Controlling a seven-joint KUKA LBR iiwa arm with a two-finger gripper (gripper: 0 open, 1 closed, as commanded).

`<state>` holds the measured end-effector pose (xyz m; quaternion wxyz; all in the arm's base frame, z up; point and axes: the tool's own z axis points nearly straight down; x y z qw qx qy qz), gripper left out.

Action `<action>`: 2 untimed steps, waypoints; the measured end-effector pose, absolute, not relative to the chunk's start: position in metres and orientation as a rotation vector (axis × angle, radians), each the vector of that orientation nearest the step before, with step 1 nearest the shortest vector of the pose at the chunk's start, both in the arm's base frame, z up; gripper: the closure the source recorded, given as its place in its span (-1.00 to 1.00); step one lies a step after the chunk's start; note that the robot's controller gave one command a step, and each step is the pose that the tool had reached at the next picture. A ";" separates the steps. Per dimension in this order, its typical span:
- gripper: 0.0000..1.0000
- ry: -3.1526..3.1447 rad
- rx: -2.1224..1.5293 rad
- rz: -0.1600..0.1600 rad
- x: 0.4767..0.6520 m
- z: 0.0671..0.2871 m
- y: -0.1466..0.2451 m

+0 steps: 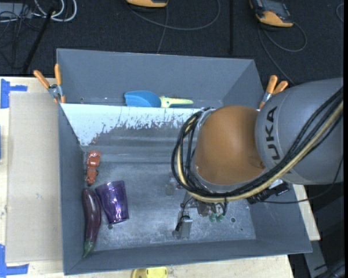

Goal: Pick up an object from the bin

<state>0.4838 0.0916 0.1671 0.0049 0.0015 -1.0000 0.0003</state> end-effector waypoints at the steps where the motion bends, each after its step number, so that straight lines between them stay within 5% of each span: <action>1: -1.00 -3.139 -0.001 0.000 0.486 0.171 0.091; 2: -1.00 -3.141 -0.106 -0.002 0.503 0.126 0.083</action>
Offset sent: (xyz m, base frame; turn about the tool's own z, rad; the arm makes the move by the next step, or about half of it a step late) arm 0.0247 -0.0130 -0.0606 0.1024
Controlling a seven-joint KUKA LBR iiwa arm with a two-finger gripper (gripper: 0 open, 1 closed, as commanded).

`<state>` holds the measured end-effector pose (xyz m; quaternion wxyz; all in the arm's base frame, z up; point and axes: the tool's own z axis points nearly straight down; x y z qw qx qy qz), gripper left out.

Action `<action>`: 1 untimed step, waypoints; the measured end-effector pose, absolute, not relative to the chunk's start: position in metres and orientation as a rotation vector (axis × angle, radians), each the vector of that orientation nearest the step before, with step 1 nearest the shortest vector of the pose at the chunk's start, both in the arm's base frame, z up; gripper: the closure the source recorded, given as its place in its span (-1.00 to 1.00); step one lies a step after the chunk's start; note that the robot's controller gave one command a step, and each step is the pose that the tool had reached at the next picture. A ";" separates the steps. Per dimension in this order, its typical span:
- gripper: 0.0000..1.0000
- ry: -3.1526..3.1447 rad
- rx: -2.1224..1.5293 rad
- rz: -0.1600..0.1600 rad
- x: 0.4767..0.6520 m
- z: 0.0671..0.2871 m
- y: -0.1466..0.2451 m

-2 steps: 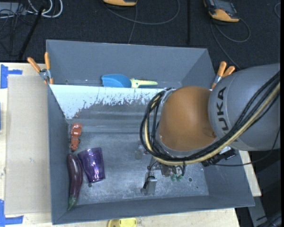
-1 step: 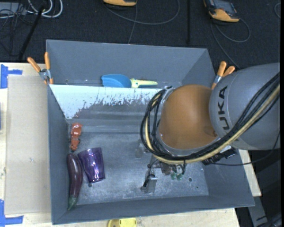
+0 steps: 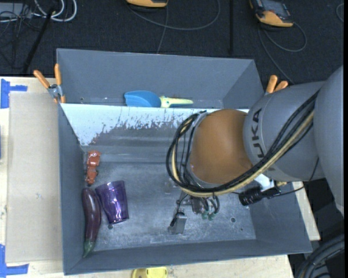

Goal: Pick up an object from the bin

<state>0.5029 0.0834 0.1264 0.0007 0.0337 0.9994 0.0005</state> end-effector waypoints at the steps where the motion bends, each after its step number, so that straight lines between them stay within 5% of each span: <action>1: -1.00 3.137 0.084 0.000 0.533 0.076 0.118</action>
Offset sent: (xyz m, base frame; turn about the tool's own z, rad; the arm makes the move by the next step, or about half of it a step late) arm 0.0863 0.1027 -0.0564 0.1102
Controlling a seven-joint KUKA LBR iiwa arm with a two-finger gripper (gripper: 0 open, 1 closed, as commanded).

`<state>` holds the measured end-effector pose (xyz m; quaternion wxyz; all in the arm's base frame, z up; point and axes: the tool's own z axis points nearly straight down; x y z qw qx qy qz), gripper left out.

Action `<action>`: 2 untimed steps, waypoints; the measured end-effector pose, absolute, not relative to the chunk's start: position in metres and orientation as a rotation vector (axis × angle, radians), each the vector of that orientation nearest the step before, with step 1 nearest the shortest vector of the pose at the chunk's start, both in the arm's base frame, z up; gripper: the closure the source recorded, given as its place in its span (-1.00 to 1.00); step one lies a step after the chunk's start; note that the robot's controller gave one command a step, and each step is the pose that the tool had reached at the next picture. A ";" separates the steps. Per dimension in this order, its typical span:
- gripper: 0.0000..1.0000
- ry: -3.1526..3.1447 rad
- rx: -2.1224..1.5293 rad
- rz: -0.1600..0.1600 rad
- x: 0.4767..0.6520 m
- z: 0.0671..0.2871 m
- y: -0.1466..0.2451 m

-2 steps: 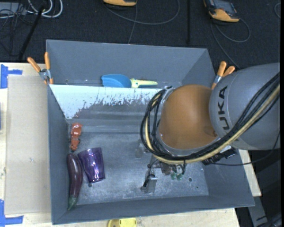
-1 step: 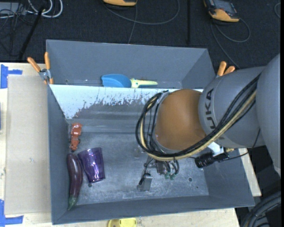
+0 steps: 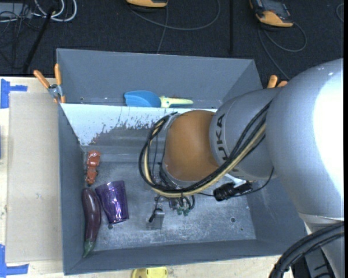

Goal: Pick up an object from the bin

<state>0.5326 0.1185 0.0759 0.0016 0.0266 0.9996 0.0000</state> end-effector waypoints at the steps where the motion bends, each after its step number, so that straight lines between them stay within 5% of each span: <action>1: -1.00 3.133 0.246 -0.001 0.574 0.071 0.167; 2: -1.00 3.129 0.275 -0.002 0.585 0.071 0.181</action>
Offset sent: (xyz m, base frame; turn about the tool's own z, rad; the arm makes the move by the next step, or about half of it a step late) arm 0.0310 0.0650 -0.0059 -0.0494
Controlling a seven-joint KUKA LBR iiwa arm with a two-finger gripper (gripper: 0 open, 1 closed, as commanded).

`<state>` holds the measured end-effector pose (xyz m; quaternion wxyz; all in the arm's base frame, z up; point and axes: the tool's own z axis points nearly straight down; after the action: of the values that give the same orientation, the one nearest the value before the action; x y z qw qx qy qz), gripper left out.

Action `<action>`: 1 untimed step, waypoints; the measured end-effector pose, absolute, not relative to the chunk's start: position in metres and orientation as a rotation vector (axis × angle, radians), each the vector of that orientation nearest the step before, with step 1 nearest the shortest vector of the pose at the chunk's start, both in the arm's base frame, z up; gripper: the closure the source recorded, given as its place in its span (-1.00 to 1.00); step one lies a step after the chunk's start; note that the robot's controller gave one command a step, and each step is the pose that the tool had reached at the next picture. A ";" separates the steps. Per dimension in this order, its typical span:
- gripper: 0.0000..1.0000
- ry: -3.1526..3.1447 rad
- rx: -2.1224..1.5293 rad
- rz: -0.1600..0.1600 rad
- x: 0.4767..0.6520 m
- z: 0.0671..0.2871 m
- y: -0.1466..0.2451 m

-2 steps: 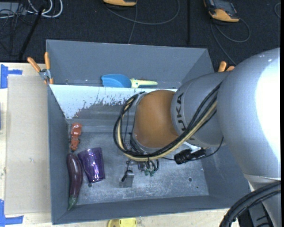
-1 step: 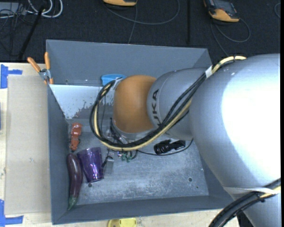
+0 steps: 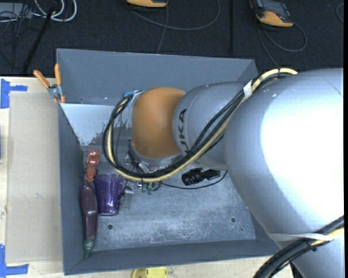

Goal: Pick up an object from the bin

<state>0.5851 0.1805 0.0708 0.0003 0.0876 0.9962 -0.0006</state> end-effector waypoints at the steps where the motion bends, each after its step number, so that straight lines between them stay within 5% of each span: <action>1: -1.00 3.140 0.122 0.004 0.589 0.070 0.165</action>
Offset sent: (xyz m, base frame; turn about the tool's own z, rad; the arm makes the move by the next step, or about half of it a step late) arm 0.0199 0.0594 0.0436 0.0059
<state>0.5889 0.1645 0.0702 -0.0002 0.0390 0.9992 0.0012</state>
